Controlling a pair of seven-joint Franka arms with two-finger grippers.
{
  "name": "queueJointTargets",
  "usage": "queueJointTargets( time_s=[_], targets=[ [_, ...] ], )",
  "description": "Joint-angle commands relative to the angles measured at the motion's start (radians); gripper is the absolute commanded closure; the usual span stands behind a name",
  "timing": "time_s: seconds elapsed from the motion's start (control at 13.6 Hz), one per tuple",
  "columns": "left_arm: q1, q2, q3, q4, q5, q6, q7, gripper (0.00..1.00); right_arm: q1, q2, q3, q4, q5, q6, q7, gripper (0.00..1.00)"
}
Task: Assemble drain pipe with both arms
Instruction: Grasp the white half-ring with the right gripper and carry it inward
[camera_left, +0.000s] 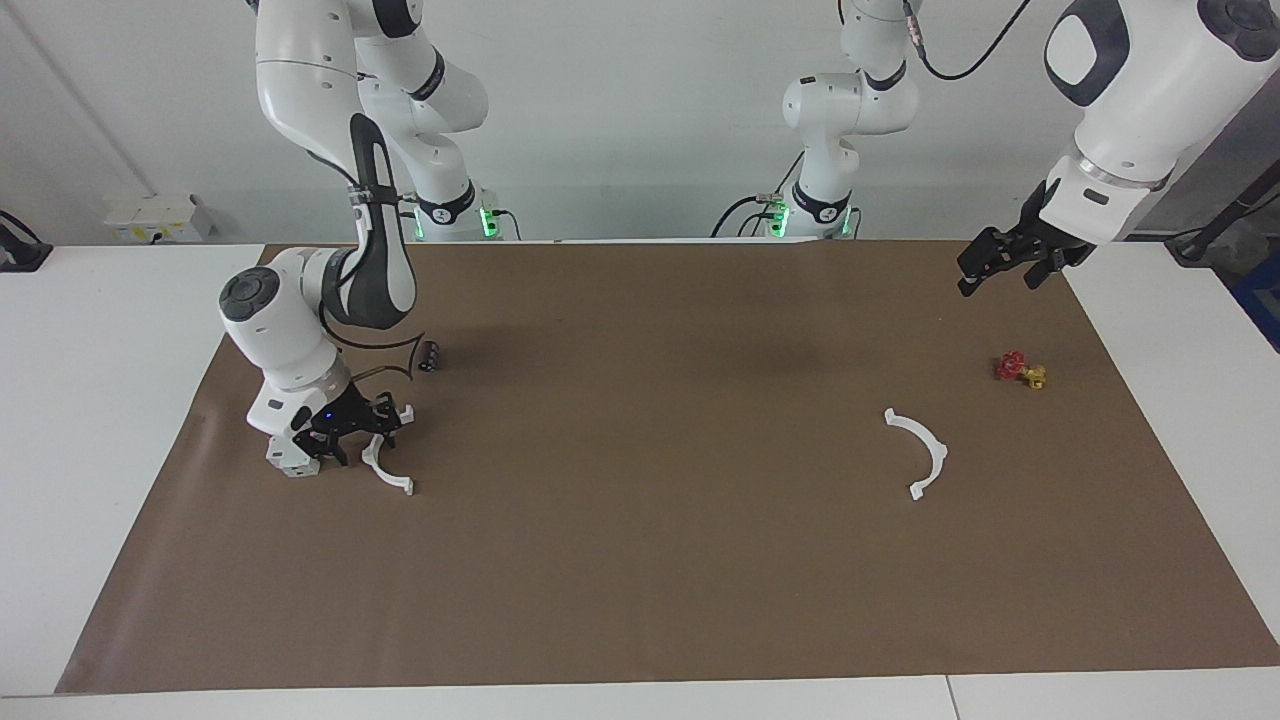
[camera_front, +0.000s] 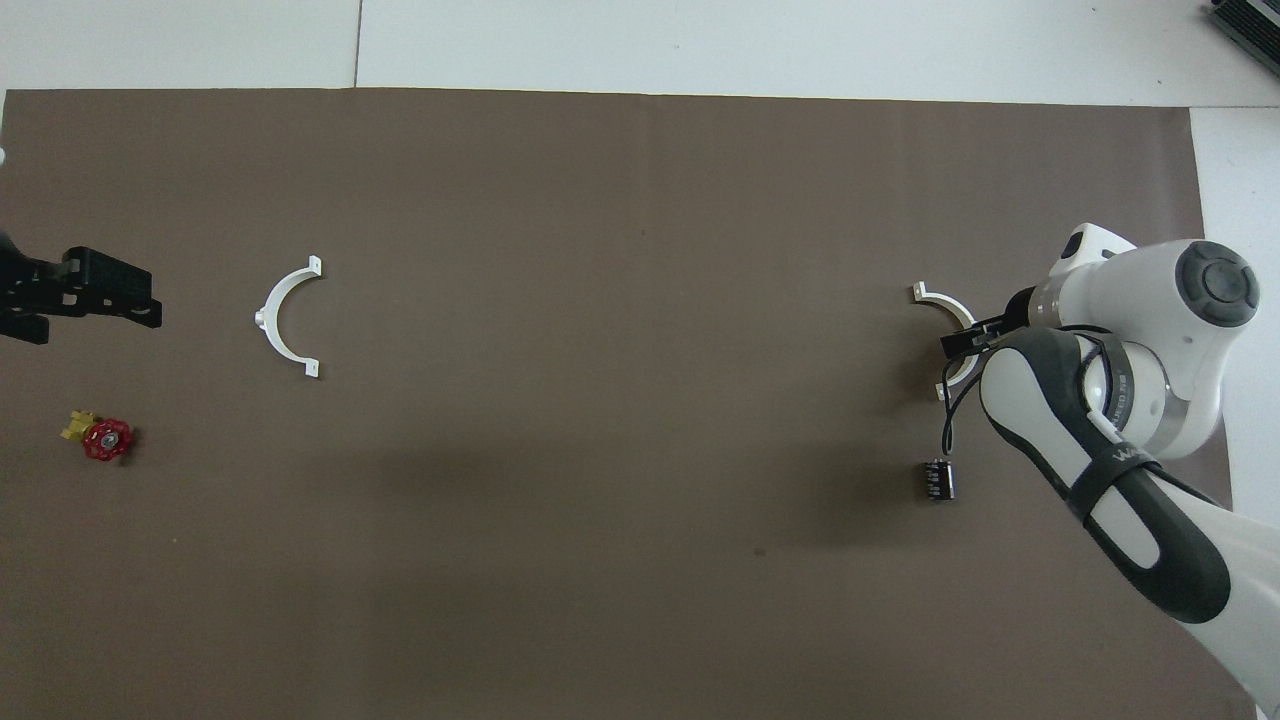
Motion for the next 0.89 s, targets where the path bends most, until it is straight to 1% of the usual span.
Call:
queueJointTargets(
  time_s=[0.0,0.15,0.22,0.3,0.37,0.52,0.59,0.66,0.81],
  targets=[
    [0.003,-0.033,-0.001,-0.041,0.006,0.025,0.013,0.0,-0.01,0.01,0.008,-0.007,0.03,0.052,-0.036,1.0],
    [0.001,-0.033,-0.001,-0.041,0.006,0.024,0.013,0.0,-0.007,0.012,0.009,-0.004,0.03,0.057,-0.02,1.0],
    [-0.001,-0.033,-0.001,-0.041,0.006,0.025,0.013,0.0,-0.002,0.016,0.008,0.008,0.03,0.045,0.016,1.0],
    [-0.001,-0.033,-0.001,-0.043,0.006,0.025,0.011,0.0,0.004,0.015,0.009,0.029,0.03,0.021,0.039,1.0],
    [-0.001,-0.033,-0.001,-0.043,0.006,0.025,0.011,0.0,0.019,0.007,0.008,0.067,0.03,-0.043,0.059,1.0],
    [-0.001,-0.033,-0.001,-0.041,0.006,0.024,0.011,0.0,0.059,-0.004,0.006,0.132,0.006,-0.162,0.212,1.0],
    [-0.001,-0.033,-0.001,-0.041,0.006,0.024,0.011,0.0,0.09,-0.011,0.005,0.152,-0.005,-0.202,0.301,1.0],
    [-0.001,-0.033,-0.001,-0.041,0.006,0.024,0.011,0.0,0.125,-0.011,0.005,0.17,-0.028,-0.225,0.388,1.0],
    [-0.002,-0.033,-0.001,-0.041,0.006,0.025,0.011,0.0,0.2,-0.011,0.006,0.178,-0.085,-0.233,0.585,1.0]
  ],
)
